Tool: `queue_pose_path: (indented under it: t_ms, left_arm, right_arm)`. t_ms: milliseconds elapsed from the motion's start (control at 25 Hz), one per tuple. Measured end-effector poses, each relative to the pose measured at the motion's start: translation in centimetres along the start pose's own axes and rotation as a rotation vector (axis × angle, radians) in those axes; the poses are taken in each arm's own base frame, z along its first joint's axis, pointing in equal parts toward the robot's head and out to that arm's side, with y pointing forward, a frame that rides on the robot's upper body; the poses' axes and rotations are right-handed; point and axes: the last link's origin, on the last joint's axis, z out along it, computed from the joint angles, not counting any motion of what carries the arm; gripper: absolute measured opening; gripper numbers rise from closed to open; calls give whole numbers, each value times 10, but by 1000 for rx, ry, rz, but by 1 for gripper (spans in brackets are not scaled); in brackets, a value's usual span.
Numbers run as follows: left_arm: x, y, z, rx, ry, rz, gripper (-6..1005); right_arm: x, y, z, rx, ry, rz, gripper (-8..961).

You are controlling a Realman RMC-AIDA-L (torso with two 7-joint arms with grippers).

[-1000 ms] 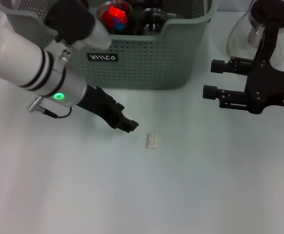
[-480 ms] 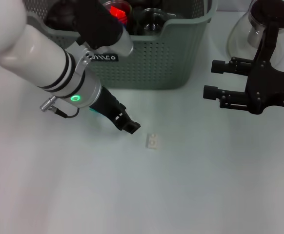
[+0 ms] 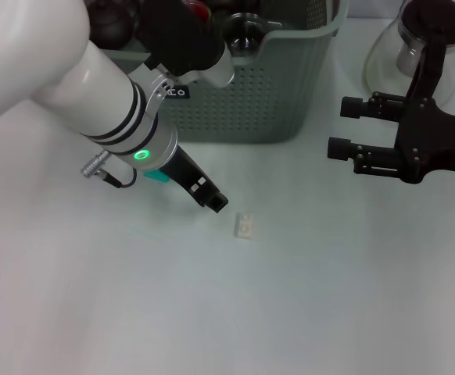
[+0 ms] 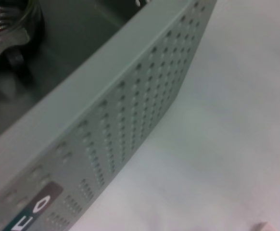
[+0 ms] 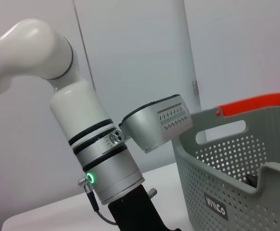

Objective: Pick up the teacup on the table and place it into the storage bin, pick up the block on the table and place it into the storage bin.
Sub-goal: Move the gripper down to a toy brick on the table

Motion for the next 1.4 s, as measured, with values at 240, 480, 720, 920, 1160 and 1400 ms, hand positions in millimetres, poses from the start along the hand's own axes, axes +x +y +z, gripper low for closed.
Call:
queue_pose_path:
  t_ms: [240, 480, 720, 920, 1160, 1400]
  left_arm:
    - [2, 1, 3, 1, -10, -6, 625]
    - [3, 0, 6, 7, -4, -18, 626]
    - [3, -1, 13, 2, -29, -22, 626]
    - [4, -2, 15, 5, -28, -24, 626]
    - [3, -1, 16, 7, -35, -20, 598]
    - [3, -1, 16, 9, -40, -15, 515]
  right_arm:
    - [0, 0, 0, 0, 0, -1, 760]
    - [0, 0, 0, 0, 0, -1, 760]
    - [0, 0, -1, 1, 1, 0, 760]
    - [1, 0, -1, 2, 2, 2, 760]
    - [1, 0, -2, 3, 2, 2, 760]
    - [1, 0, -2, 3, 2, 4, 760]
